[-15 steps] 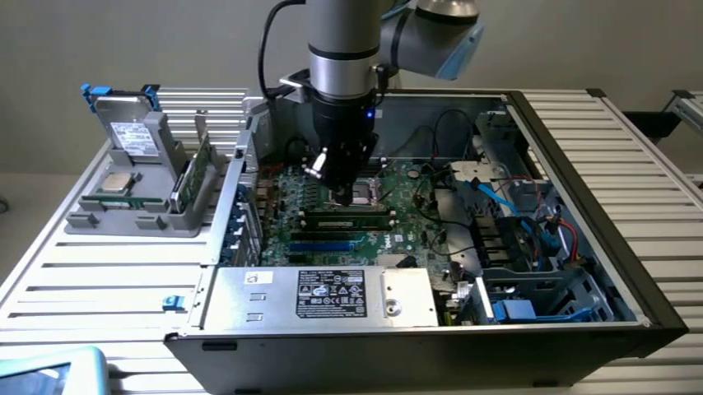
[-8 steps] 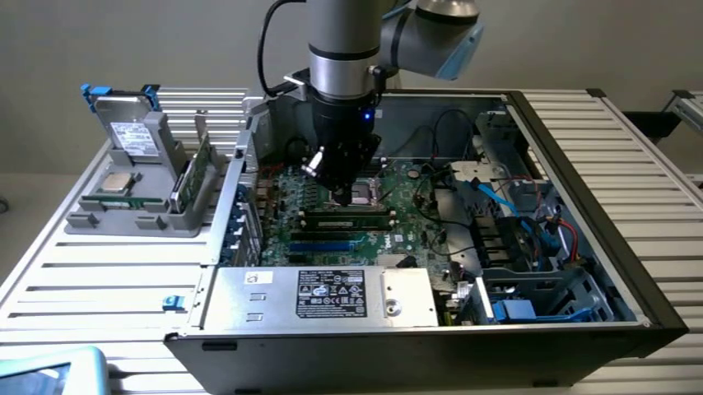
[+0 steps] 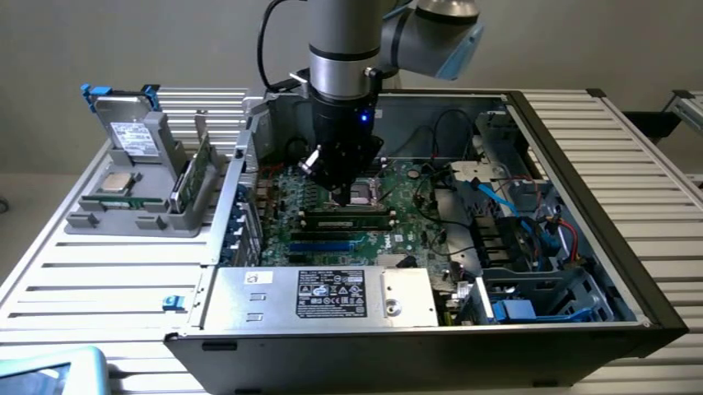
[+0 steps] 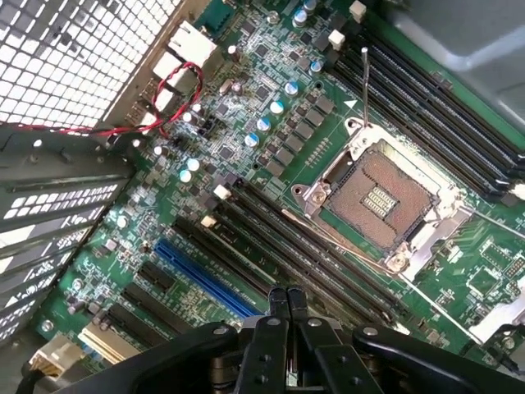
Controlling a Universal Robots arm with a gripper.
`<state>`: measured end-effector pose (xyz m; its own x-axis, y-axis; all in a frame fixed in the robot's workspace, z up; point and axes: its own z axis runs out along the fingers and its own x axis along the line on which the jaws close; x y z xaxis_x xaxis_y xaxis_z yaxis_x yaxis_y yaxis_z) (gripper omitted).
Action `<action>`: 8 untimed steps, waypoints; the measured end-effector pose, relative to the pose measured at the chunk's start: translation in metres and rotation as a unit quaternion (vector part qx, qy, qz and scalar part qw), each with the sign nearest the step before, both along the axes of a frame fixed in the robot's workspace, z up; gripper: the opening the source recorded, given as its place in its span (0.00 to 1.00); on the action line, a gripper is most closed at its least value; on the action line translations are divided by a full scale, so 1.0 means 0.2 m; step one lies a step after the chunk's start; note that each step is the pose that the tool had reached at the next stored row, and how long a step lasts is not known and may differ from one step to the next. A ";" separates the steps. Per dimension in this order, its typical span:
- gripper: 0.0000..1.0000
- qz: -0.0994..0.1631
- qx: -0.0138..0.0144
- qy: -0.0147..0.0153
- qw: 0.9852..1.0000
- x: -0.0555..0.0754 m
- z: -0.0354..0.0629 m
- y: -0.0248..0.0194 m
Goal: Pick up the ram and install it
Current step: 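Press down the ram until it locks into place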
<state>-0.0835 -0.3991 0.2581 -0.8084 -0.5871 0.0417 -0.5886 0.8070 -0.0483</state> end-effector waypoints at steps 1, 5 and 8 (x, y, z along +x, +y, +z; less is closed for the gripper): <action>0.11 -0.008 0.000 0.000 1.000 0.00 0.000 0.000; 0.11 -0.040 0.000 0.000 0.999 0.00 -0.001 0.000; 0.11 -0.064 0.000 0.000 0.998 0.00 -0.002 0.000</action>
